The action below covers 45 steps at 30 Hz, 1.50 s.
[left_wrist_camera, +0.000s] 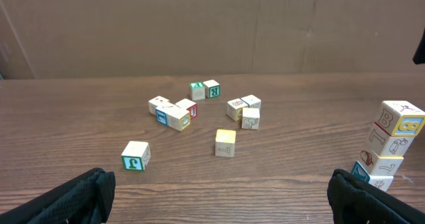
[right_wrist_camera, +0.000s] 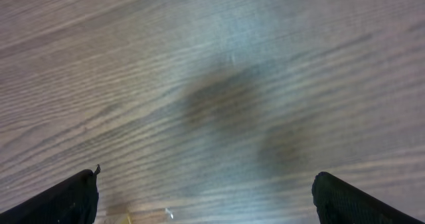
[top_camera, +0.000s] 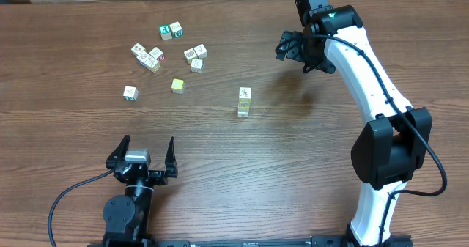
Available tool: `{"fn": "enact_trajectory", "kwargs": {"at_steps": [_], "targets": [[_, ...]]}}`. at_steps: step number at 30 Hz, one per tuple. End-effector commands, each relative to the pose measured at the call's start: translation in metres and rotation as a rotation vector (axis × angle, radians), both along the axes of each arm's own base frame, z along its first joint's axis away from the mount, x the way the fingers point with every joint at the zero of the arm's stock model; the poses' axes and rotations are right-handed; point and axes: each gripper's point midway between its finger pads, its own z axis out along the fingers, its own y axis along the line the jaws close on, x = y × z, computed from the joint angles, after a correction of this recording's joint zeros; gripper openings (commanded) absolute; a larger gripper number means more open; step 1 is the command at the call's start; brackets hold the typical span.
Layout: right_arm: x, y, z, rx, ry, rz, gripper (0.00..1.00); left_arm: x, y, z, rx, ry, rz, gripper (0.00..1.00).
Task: Form a tower
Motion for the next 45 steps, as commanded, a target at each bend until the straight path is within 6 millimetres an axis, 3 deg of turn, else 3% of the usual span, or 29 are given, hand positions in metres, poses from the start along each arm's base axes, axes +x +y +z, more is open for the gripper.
{"fn": "enact_trajectory", "kwargs": {"at_steps": [1,12,18,24,38,45], "targets": [[0.006,-0.006,0.032,-0.031,-0.092,0.086,1.00,0.000,-0.001,0.001,0.016,-0.011,-0.009,0.99],[0.006,-0.017,0.108,-0.080,-0.348,0.254,1.00,0.000,-0.001,0.001,0.016,-0.011,-0.009,1.00],[-0.011,-0.034,0.128,-0.046,-0.461,0.268,1.00,0.000,-0.001,0.001,0.016,-0.011,-0.009,0.99],[-0.035,-0.051,0.121,-0.007,-0.552,0.282,1.00,0.000,-0.001,0.001,0.016,-0.011,-0.009,0.99],[-0.085,-0.055,0.088,0.070,-0.869,0.366,1.00,0.000,-0.001,0.001,0.016,-0.011,-0.009,1.00],[-0.118,-0.056,0.094,0.038,-1.070,0.372,1.00,0.000,-0.001,0.001,0.016,-0.011,-0.009,1.00]]}}
